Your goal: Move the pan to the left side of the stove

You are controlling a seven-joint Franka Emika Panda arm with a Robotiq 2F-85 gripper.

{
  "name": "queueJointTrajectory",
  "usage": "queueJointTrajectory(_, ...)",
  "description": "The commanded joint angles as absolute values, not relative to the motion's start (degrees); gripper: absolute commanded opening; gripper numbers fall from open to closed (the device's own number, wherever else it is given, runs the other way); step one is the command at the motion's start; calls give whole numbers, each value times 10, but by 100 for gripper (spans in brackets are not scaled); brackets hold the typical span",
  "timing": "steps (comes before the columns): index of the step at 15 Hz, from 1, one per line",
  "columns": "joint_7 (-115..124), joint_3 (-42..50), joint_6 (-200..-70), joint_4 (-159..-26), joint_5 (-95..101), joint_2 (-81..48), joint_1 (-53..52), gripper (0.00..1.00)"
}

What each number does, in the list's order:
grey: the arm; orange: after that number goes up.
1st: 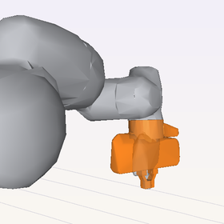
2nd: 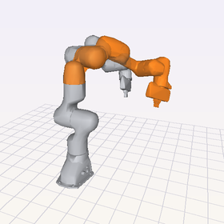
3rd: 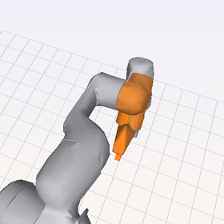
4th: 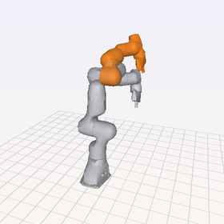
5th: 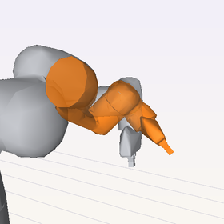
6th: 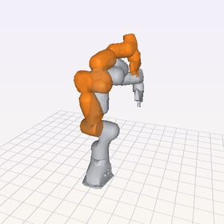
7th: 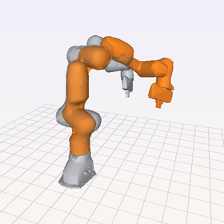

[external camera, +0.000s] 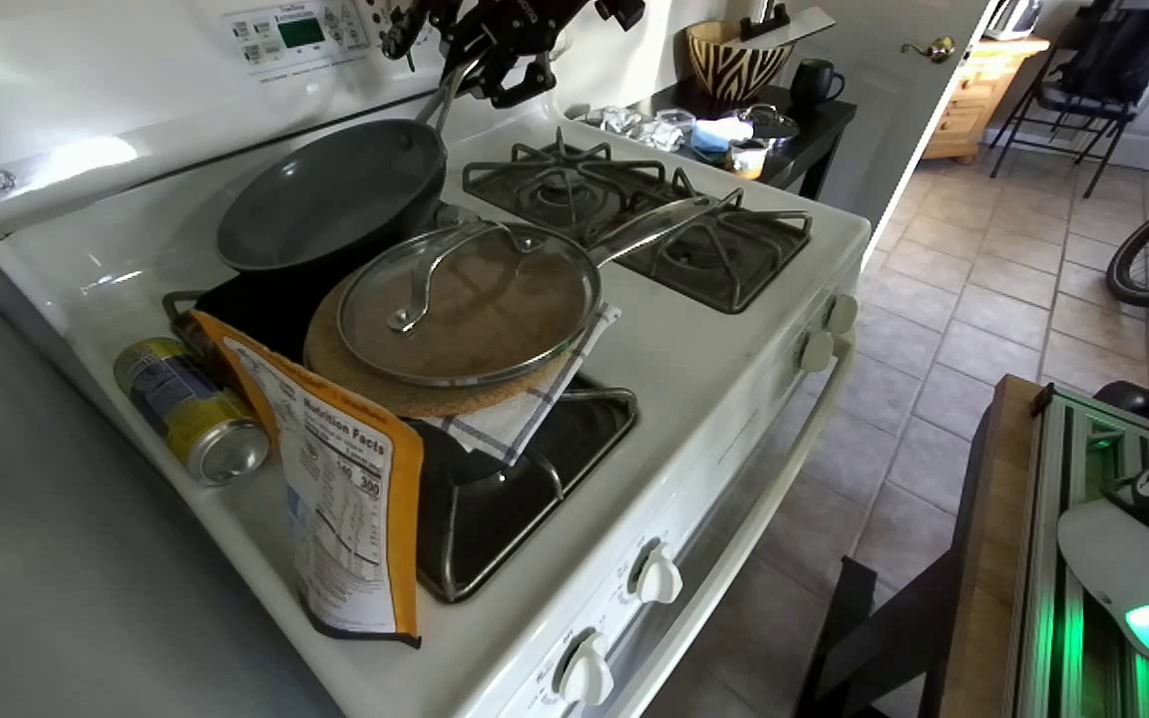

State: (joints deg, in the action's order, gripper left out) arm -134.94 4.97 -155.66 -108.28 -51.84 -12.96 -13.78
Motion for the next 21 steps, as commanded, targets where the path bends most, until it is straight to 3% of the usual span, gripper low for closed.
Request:
queueJointTrajectory(1, -1350, 49, -1557, -1081, -522, -131, -138, 5)
queueJointTrajectory(2, -1351, 49, -1557, -1080, -523, -132, -138, 1)
queueJointTrajectory(21, -1427, 16, -1559, -993, -591, -232, -131, 1)
